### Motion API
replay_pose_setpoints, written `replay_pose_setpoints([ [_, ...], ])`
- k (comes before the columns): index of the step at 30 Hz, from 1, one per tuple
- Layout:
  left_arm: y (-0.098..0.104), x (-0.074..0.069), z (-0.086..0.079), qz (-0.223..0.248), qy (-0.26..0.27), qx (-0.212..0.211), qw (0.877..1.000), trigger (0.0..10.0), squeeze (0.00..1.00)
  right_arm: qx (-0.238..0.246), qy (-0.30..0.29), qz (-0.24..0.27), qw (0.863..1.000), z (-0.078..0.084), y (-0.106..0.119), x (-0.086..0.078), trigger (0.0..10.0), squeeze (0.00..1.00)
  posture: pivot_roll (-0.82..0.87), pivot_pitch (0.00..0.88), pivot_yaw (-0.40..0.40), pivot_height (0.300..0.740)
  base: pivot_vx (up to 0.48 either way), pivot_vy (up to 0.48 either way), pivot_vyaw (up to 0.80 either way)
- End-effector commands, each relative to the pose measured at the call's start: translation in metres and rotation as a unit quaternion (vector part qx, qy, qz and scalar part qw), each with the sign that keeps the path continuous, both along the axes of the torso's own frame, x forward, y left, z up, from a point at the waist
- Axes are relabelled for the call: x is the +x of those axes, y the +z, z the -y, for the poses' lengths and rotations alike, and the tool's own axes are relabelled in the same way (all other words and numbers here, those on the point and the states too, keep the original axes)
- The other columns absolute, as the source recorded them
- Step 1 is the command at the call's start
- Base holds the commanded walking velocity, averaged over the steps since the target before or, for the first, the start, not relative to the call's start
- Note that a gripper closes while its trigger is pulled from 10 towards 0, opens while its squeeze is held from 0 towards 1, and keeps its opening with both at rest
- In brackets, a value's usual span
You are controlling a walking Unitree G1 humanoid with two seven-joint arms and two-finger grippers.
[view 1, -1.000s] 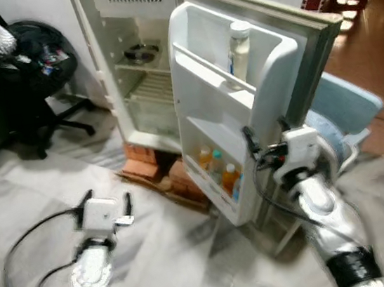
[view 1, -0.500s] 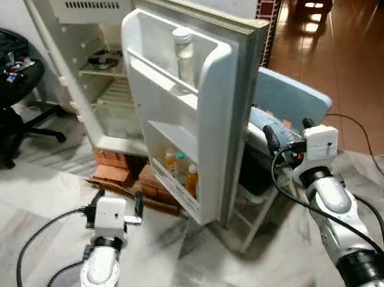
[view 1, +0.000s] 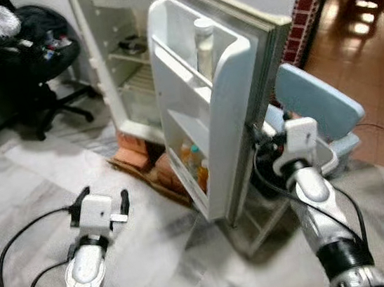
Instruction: Restocking fridge
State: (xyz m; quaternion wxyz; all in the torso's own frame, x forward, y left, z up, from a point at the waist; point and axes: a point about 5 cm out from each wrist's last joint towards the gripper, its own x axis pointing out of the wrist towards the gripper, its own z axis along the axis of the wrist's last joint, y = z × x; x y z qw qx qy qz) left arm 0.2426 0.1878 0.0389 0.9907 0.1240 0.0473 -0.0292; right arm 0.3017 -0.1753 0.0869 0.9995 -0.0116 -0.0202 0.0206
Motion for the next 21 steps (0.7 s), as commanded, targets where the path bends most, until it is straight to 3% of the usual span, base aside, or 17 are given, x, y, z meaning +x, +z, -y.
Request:
replay_pose_setpoints([
  [1, 0.005, 0.002, -0.005, 0.008, 0.002, 0.003, 1.0, 10.0, 0.0, -0.008, -0.008, -0.002, 1.0, -0.001, 0.001, -0.002, 10.0, 0.0, 0.08, 0.0, -0.034, 0.74, 0.368, 0.0, 0.0],
  [9, 0.004, 0.002, -0.003, 0.005, 0.0, -0.002, 1.0, 10.0, 0.0, -0.012, -0.03, -0.031, 0.999, 0.005, -0.014, -0.017, 10.0, 0.0, 0.07, 0.0, -0.028, 0.74, 0.198, 0.0, 0.0],
  [17, 0.002, 0.003, -0.003, -0.002, 0.001, 0.0, 1.0, 10.0, 0.0, -0.025, -0.076, -0.044, 0.996, 0.017, -0.007, -0.002, 10.0, 0.0, 0.07, 0.0, -0.031, 0.74, 0.0, 0.0, 0.0],
  [21, 0.001, 0.001, -0.003, -0.004, 0.004, 0.0, 1.0, 10.0, 0.0, -0.004, -0.078, -0.05, 0.996, 0.019, -0.007, 0.001, 10.0, 0.0, 0.08, 0.0, -0.037, 0.74, 0.0, 0.0, 0.0],
])
